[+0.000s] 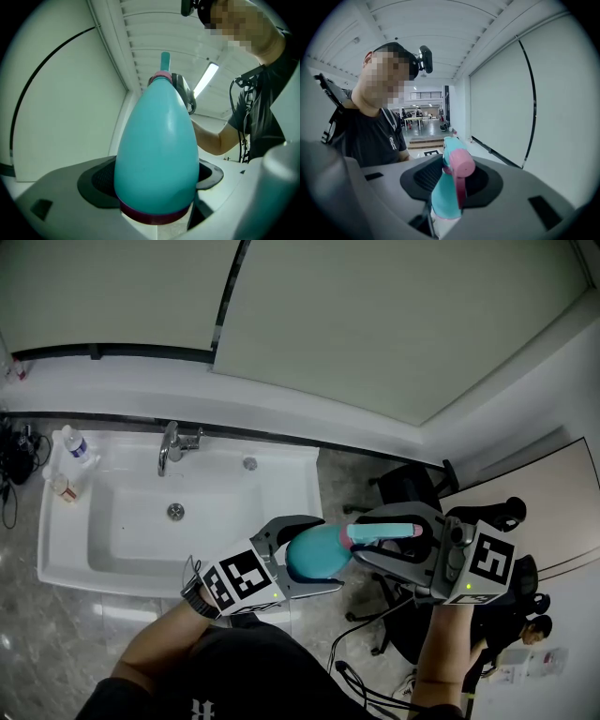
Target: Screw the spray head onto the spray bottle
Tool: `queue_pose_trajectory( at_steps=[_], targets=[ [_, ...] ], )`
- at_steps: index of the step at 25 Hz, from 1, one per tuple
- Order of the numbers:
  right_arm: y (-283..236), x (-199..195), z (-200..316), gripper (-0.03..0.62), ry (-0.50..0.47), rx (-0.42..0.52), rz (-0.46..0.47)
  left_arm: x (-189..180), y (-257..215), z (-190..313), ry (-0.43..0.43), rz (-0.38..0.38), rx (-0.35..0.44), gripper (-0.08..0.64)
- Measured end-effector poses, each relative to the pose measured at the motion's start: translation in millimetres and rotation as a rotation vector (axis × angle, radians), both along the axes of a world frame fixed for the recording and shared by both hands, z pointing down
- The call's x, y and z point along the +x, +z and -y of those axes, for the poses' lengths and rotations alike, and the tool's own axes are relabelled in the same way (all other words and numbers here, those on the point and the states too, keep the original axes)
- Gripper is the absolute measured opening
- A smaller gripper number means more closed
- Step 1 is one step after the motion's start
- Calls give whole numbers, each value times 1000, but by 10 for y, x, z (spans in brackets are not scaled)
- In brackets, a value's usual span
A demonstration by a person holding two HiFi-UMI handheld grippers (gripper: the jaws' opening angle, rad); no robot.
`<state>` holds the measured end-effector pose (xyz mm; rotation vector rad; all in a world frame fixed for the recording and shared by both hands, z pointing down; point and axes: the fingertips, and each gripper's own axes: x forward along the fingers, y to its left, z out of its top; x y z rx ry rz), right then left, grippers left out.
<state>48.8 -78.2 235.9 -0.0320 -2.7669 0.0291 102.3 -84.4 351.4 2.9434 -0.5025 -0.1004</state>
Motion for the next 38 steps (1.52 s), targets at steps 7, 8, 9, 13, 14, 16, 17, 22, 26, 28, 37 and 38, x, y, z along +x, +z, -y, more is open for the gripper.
queue_pose_trajectory(
  at_steps=[7,8,9,13,14,16,17,22,26,28,37,38],
  targets=[
    [-4,-6,-2,129,-45,-43,0,-19,11,4,11,25,29,433],
    [-3,-8,4,128,-56,-49,-2,-21,22,10,10,31,32,434],
    [9,-5,17,128,-56,-54,-12,-28,32,26,2,38,34,433],
    [84,-58,107,128,49,-37,-99,-82,78,165,-88,77,26,434],
    [106,-71,141,128,89,-31,-125,-103,99,214,-123,93,27,434],
    [140,-85,232,128,170,-40,-158,-169,131,330,-214,121,39,434],
    [151,-91,284,129,215,-56,-159,-208,143,391,-265,131,44,434],
    [251,-101,537,129,496,-122,-113,-333,290,613,-469,182,-8,434],
    [437,-93,737,129,684,-147,-97,-422,483,775,-562,263,-47,433],
    [516,-97,767,129,738,-147,-97,-430,548,802,-562,269,-62,434],
    [447,-116,669,129,747,-166,-74,-424,582,812,-520,184,-129,434],
    [421,-116,641,129,740,-160,-76,-426,577,810,-513,172,-137,434]
  ],
)
